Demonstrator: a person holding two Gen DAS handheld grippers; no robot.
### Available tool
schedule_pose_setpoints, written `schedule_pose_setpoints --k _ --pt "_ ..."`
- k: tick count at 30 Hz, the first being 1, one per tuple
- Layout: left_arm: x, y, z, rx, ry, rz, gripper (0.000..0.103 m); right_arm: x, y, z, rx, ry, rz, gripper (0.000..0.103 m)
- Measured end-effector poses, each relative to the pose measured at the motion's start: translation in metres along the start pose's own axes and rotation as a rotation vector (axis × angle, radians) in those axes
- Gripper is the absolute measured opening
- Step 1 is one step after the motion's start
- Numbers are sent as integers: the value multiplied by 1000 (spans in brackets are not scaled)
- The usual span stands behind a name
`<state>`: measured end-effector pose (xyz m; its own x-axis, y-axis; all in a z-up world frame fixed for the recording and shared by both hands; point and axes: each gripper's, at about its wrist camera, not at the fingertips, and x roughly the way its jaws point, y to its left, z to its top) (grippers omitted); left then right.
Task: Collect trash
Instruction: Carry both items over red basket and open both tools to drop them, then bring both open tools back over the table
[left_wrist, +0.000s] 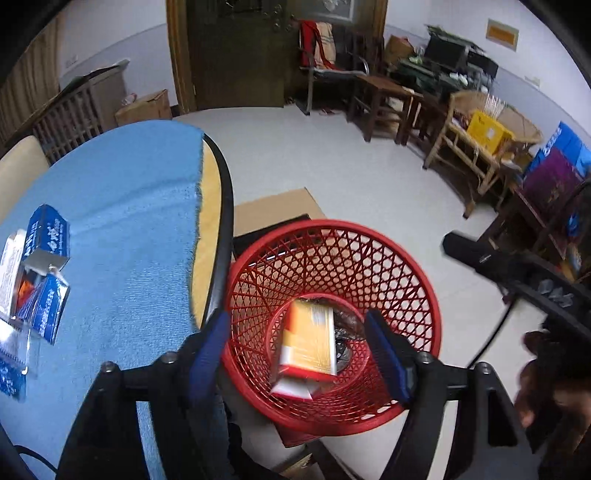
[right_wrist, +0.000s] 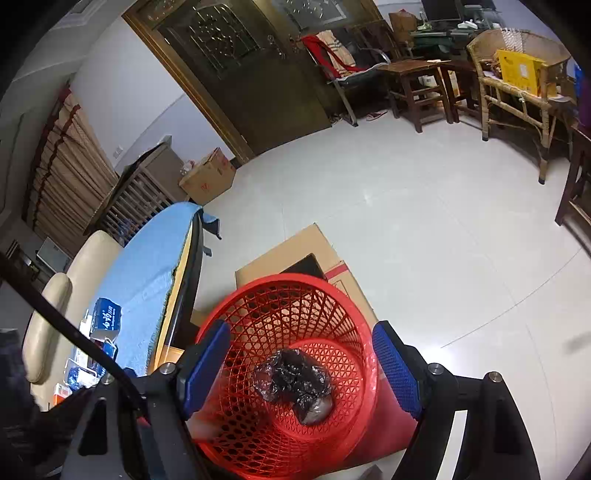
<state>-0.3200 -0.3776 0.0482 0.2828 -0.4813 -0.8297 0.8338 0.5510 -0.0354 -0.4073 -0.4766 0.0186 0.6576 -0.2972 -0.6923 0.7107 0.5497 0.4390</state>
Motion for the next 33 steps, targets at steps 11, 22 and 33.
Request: schedule_pose_setpoints --k 11,22,33 --pt "-64 108 -38 -240 -75 106 76 13 54 -14 -94 54 64 82" --pt "-111 243 -126 -573 -121 283 77 43 188 -73 -372 200 191 82" --pt "-85 332 -131 -640 -92 328 77 43 262 -125 -566 268 263 82"
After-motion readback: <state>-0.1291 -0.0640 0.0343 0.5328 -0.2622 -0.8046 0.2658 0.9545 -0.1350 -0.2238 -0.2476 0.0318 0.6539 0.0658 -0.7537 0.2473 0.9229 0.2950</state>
